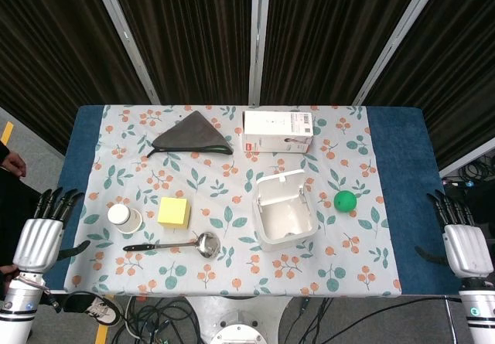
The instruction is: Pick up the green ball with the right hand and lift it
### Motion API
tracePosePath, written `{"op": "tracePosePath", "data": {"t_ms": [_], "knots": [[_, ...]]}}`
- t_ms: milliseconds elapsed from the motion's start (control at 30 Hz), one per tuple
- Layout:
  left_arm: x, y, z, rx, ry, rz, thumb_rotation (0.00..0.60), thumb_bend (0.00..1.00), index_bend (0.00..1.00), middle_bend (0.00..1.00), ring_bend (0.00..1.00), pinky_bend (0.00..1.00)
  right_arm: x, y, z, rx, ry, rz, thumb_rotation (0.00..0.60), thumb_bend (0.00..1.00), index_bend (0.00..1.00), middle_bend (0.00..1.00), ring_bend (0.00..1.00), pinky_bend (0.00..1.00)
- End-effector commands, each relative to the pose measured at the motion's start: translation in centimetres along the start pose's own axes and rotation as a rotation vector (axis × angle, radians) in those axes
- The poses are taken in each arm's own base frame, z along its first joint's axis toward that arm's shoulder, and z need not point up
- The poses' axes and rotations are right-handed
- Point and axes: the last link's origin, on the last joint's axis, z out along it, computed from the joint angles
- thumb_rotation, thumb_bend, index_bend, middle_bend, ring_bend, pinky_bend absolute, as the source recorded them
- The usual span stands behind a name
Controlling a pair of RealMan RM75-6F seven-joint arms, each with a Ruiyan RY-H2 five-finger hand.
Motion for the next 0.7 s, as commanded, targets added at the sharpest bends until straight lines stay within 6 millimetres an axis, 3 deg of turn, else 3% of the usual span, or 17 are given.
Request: {"op": "tracePosePath", "data": {"t_ms": [33, 433, 700], "knots": [[0.0, 0.0, 0.0, 0.000, -0.001, 0.002, 0.600, 0.00, 0.14, 0.11, 0.03, 0.02, 0.0, 0.1, 0.0, -0.003, -0.001, -0.001, 0.600, 0.00, 0.00, 0.00, 0.00, 0.00], [-0.2, -0.1, 0.1, -0.005, -0.013, 0.000, 0.600, 0.00, 0.14, 0.11, 0.03, 0.02, -0.8, -0.1, 0.7, -0.002, -0.051, -0.017, 0.600, 0.00, 0.00, 0.00, 0.00, 0.00], [-0.6, -0.4, 0.2, -0.002, -0.012, -0.010, 0.600, 0.00, 0.14, 0.11, 0.02, 0.02, -2.1, -1.9, 4.7, 0.053, -0.130, -0.064, 0.600, 0.00, 0.00, 0.00, 0.00, 0.00]]}}
